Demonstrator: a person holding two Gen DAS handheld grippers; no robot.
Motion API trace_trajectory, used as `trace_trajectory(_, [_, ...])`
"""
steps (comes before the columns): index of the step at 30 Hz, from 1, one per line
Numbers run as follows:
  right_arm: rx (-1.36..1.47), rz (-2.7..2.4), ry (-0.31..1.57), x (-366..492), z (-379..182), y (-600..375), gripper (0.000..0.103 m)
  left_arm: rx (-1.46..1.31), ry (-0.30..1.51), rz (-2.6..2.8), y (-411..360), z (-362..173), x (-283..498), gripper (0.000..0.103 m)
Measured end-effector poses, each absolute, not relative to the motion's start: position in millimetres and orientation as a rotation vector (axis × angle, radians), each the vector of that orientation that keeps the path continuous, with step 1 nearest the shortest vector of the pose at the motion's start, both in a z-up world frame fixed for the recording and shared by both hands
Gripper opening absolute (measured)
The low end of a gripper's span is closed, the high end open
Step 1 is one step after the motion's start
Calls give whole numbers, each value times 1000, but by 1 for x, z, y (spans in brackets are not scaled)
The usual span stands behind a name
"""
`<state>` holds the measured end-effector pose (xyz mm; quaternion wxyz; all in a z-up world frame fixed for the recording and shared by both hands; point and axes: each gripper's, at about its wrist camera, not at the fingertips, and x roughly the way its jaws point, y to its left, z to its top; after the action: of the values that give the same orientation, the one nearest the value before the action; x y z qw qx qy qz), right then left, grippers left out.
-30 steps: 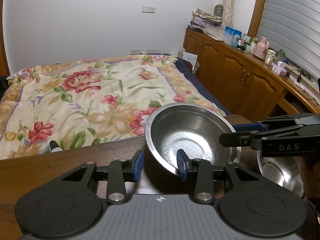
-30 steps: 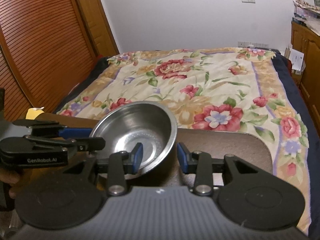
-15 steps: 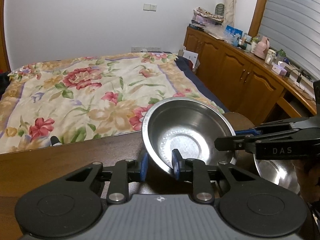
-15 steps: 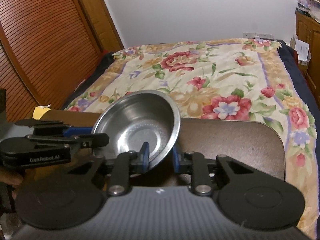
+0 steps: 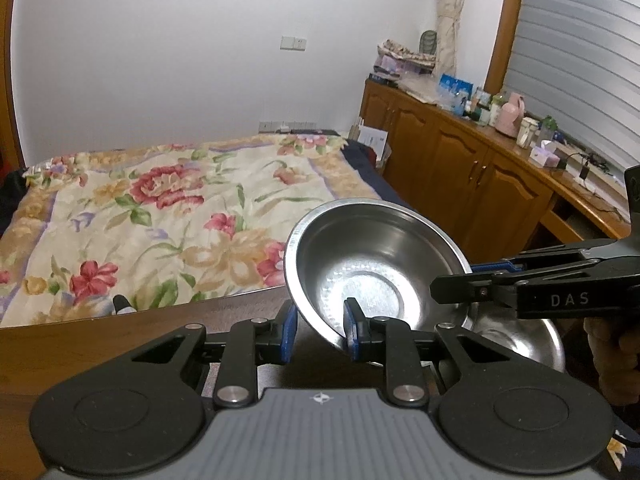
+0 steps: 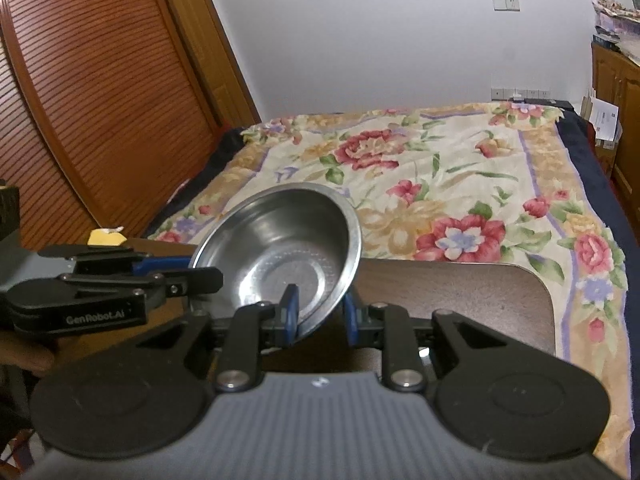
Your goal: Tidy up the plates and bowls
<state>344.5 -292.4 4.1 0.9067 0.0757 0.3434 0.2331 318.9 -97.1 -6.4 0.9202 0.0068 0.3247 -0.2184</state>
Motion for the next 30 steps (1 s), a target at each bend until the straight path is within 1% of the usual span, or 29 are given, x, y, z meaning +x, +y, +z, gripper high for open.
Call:
trace_trajectory(15, [101,472,640,289,41,-293,25,30,608,-477,-91,29,258,28])
trace_trajectory(30, [105,476,656,236,38,-291,25,39,606,-501,-84,28,196,27])
